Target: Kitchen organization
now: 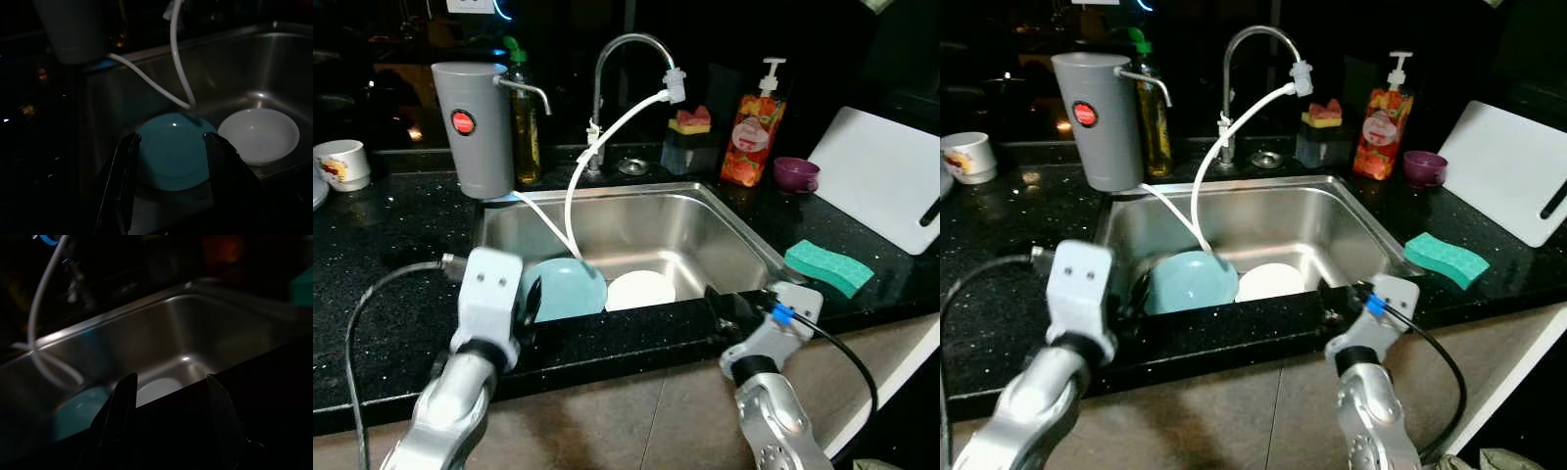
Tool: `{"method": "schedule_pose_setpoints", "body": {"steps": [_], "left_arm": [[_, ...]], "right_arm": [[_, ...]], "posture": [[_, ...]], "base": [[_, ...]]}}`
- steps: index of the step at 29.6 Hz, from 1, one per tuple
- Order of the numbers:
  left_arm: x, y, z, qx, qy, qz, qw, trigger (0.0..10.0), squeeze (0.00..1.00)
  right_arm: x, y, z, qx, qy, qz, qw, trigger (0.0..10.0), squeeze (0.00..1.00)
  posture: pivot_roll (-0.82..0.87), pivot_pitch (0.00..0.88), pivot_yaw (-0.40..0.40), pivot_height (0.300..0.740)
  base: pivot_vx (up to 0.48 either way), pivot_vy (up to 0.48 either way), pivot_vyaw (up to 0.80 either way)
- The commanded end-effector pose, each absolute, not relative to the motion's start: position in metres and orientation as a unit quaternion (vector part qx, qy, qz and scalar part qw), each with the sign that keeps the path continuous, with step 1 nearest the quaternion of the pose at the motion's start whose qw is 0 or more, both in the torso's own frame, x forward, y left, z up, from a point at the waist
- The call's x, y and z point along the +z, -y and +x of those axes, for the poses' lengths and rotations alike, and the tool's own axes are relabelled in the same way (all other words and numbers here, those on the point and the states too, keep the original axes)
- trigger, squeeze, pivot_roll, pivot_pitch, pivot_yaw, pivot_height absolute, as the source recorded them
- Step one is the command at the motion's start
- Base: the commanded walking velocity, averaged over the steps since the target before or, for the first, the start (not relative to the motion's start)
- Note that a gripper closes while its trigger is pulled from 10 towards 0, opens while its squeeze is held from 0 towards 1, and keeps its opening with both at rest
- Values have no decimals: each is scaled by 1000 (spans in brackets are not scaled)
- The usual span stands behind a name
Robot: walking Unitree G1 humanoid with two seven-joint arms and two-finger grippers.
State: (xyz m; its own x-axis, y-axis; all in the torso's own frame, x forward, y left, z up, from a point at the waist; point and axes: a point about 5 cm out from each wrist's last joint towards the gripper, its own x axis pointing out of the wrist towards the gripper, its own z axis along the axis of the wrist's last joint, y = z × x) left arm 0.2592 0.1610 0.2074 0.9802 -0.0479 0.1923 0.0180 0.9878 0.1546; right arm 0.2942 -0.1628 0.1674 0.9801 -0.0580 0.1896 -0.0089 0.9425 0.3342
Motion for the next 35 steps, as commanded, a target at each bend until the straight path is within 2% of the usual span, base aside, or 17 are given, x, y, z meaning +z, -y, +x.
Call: {"method": "schedule_pose_setpoints", "body": {"steps": [1,15,28,35], "left_arm": [[209,-165,256,-12,126,74,989,10000,0],[204,-170,263,-33,145,46,988,10000,0],[199,-166,275,-22,187,114,975,10000,0],[195,-163,274,-23,189,99,977,10000,0]], "right_arm": [[171,170,292,-30,120,168,978,10000,0],[186,171,295,-35,173,138,975,10000,0],[196,171,302,-33,191,125,973,10000,0],[200,166,303,-25,194,122,973,10000,0]], "posture": [[159,61,-49,740],[159,62,-48,740],[184,71,-68,740],[181,73,-81,740]], "base": [[0,0,0],[0,0,0],[0,0,0],[0,0,0]]}}
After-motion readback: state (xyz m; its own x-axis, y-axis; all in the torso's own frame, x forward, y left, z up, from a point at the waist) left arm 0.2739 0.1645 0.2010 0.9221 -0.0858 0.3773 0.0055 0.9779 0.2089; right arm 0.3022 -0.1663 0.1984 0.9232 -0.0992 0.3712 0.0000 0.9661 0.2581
